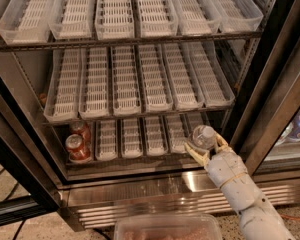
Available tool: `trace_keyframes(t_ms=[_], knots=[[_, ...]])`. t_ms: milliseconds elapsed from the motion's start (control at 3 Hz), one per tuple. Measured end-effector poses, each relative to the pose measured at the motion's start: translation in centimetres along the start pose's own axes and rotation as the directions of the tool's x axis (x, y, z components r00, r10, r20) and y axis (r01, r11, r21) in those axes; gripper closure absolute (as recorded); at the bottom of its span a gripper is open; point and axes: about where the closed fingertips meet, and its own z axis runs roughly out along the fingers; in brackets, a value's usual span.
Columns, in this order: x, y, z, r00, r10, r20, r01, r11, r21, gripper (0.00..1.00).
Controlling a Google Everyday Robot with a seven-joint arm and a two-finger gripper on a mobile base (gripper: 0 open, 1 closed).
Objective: Pick water bottle from bottom shelf of fridge
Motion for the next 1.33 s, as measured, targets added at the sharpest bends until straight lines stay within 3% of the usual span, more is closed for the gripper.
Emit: trace_keyframes(t_ms=[333,667,1000,1333], knots=[[-2.6,0.9,-0.3,0.997,-0.067,0.033,0.068,0.9964,-0.049,1.00],[-2.5,1.6,-0.3,0.998,-0.059,0.023,0.060,0.9951,-0.078,1.00],[-3.3,4.3,-0.5,1.000,-0.008,0.021,0.012,0.9851,-0.171,1.00],[-4.4,7.6,-1.1,1.000,0.031,0.005,-0.028,0.9537,-0.300,1.00]])
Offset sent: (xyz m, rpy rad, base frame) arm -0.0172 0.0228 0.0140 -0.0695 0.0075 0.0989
